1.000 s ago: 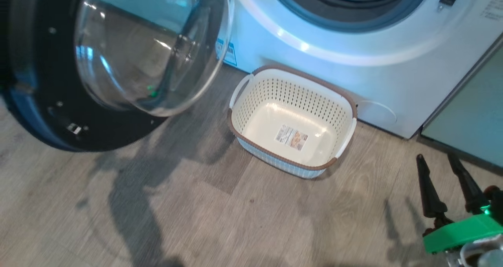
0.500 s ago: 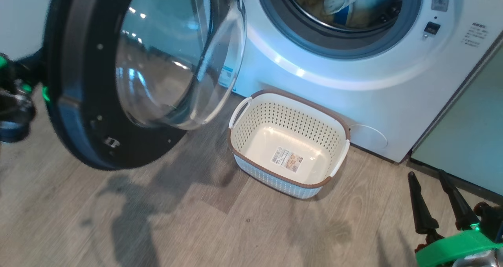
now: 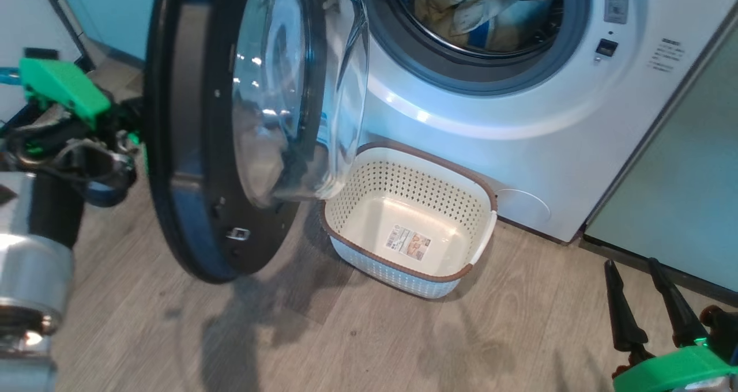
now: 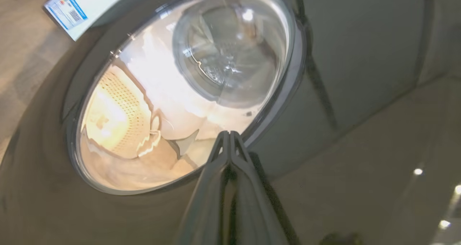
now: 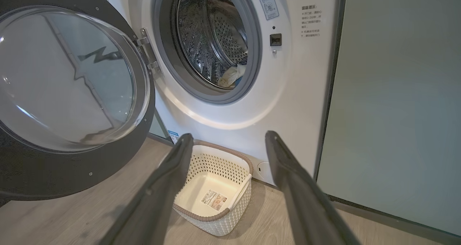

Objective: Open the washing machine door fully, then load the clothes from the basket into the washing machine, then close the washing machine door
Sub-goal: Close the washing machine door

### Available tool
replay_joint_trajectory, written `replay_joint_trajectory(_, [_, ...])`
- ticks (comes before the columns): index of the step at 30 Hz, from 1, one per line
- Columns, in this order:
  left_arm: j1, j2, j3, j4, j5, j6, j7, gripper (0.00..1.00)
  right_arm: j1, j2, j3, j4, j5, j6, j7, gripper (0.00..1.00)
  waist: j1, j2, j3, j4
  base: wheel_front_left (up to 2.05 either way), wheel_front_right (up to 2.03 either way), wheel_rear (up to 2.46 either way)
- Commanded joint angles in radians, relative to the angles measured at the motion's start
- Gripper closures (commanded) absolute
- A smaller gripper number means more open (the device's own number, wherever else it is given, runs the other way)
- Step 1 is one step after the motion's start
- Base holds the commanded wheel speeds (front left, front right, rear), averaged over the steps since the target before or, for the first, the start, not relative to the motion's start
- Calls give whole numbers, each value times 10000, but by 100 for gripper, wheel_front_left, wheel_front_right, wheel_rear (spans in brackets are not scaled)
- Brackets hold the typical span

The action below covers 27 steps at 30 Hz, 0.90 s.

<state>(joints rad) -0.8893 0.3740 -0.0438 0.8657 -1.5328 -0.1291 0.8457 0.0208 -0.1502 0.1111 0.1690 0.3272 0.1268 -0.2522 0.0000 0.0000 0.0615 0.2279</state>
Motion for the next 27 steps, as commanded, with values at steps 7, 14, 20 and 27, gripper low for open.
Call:
replay_joint_trajectory(7, [324,4,86,-1076,-157,-15,179,100,-157,46,150,-322,37,39,-96,0,0,0,-108,-500,0,0,0])
replay_joint_trajectory(14, [804,-278,87,-1797,-245,-15,124,100,-124,54,81,-326,25,39,-96,0,0,0,-162,-1074,0,0,0])
replay_joint_trajectory(20, [1418,-370,220,-2373,-314,-15,-65,100,-84,64,74,-327,31,39,-96,0,0,0,-240,-1697,0,0,0])
replay_joint_trajectory(27, [2097,-565,436,-2882,-388,-15,-475,100,-44,39,102,-328,33,39,-96,0,0,0,-273,-2481,0,0,0])
